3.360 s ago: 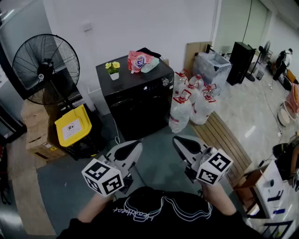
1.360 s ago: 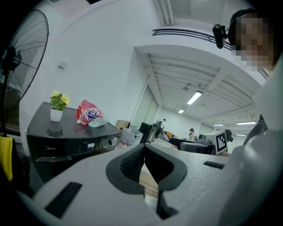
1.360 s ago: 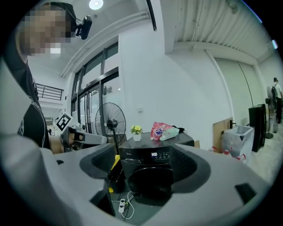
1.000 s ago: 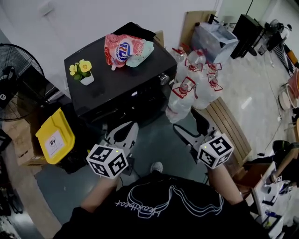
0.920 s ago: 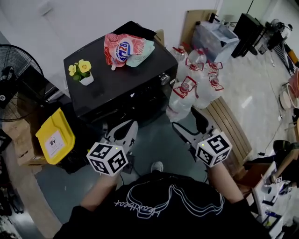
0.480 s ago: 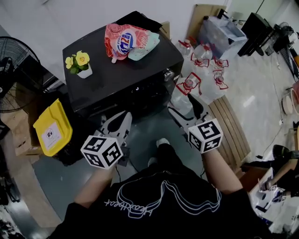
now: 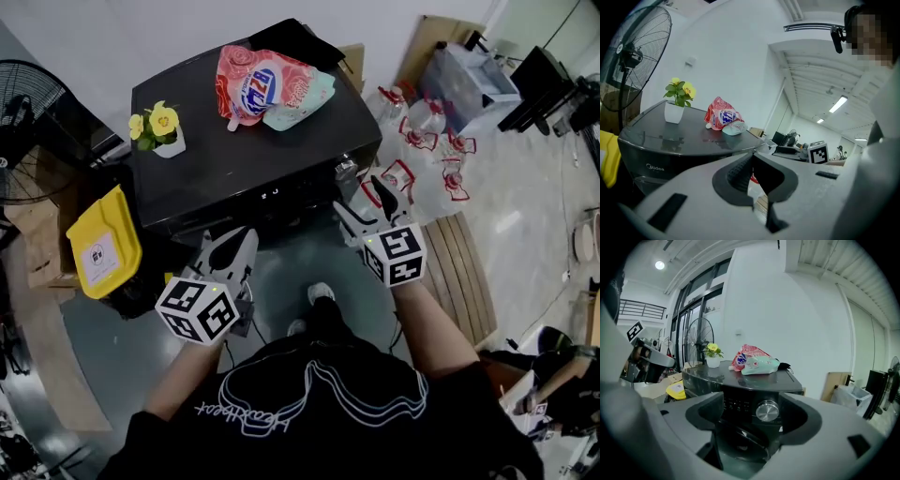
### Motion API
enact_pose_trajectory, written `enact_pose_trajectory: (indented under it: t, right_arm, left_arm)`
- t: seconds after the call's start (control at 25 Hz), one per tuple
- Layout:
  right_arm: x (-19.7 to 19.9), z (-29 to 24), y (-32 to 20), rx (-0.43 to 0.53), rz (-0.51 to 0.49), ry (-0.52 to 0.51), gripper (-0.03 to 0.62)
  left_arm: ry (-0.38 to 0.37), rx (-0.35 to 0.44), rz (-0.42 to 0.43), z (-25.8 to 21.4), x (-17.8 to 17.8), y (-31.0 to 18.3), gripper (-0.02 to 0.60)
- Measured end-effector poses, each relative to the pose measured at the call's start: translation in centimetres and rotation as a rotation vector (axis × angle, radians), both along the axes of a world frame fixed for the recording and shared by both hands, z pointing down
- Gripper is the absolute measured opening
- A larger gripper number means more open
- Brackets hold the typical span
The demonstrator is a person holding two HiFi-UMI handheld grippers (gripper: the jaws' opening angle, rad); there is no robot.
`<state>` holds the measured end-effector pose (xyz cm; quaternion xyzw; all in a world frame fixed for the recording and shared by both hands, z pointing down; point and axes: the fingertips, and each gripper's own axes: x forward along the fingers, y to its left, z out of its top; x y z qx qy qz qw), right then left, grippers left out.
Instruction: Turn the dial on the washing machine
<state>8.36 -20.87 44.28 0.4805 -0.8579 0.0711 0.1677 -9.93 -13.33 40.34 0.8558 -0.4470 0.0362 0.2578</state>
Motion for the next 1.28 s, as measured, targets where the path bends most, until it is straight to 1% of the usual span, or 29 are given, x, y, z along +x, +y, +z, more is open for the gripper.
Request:
enact_pose_trajectory:
  t: [0.24, 0.6, 0.84, 1.16, 1.28]
  right_arm:
    - [0.7, 3.0, -3.3, -0.028, -0.019, 0.042, 0.354]
    - [1.0, 7.8, -6.2, -0.062, 0.000, 0.100, 0.341]
    - [1.1, 9.0, -7.3, -0.064, 0.025, 0.103, 0.334]
    - [0.9, 9.4, -7.8, -0.050, 0.044, 0.119, 0.291]
    - [0.8, 9.4, -7.8, -0.044, 0.049, 0.125, 0.284]
  left_arm:
    - [-0.013, -0.038, -0.047, 2.1, 0.2, -1.3, 0.005]
    - [-0.023, -0.069, -0.087, 3.3, -0.5, -1.6, 0.005]
    - [-0.035, -0.086, -0.123, 3.7, -1.1, -1.7, 0.005]
    - [-0.039, -0.085, -0.131, 3.4, -1.1, -1.8, 0.005]
    - [-0.039, -0.088, -0.129, 3.6, -1.0, -1.6, 0.005]
